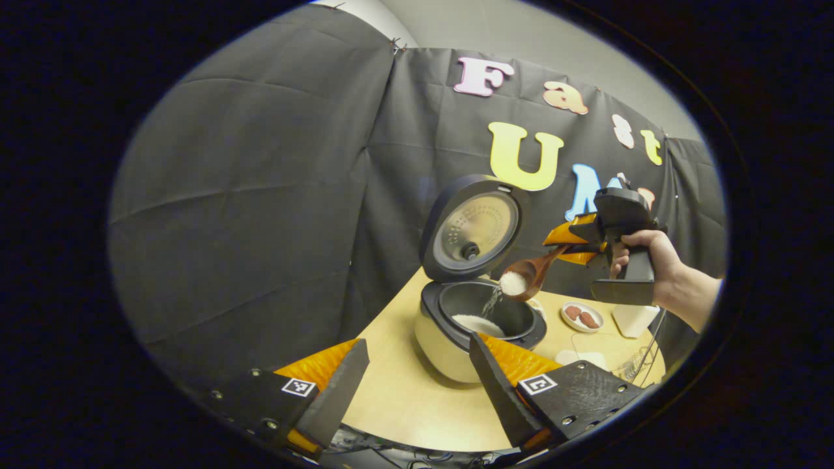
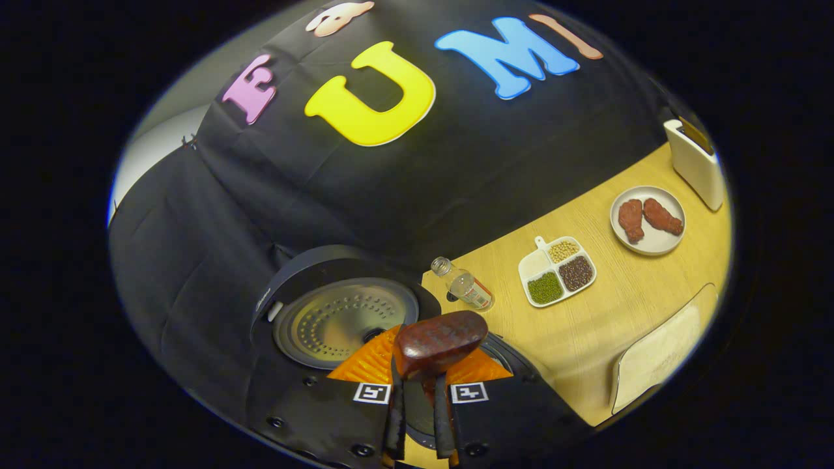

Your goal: Close the left gripper, press the button to open the rice cooker; take a wooden spoon from the chopstick holder with the right hand, scoop a spoonful of rice and pour it into the rice cooker, then put the wooden spoon back into the chopstick holder.

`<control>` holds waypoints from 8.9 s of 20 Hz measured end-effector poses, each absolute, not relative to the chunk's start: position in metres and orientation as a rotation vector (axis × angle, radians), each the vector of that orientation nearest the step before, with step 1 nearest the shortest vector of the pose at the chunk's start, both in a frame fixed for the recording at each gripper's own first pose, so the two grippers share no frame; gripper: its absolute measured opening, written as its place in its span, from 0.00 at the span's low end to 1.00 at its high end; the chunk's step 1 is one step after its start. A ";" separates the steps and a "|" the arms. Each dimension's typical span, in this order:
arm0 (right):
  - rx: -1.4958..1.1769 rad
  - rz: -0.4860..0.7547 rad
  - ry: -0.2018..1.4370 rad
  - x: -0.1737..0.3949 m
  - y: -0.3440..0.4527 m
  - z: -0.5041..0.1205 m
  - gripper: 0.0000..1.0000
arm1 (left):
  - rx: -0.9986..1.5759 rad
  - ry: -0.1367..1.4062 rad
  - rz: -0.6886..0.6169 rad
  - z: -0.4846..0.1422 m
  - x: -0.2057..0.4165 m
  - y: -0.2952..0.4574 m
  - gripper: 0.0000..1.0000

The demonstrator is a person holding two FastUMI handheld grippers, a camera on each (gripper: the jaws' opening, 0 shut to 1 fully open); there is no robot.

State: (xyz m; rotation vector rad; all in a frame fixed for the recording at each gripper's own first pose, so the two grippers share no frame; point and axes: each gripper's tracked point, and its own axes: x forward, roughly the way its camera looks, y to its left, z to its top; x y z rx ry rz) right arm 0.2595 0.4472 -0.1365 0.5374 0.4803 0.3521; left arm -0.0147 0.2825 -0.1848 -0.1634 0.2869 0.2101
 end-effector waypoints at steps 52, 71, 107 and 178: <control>0.267 0.305 0.195 0.208 0.300 -0.062 0.19 | -0.058 0.201 0.008 -0.161 0.057 0.215 0.98; 0.451 -0.012 0.269 0.158 -0.025 -0.110 0.19 | -0.082 0.245 -0.109 -0.154 0.114 -0.030 0.97; 0.421 0.055 0.537 0.138 -0.100 -0.258 0.69 | -0.062 0.246 0.208 -0.149 0.067 -0.045 0.97; 0.059 -0.190 0.221 0.075 -0.097 -0.150 0.98 | -0.095 0.620 0.284 -0.206 0.193 0.114 1.00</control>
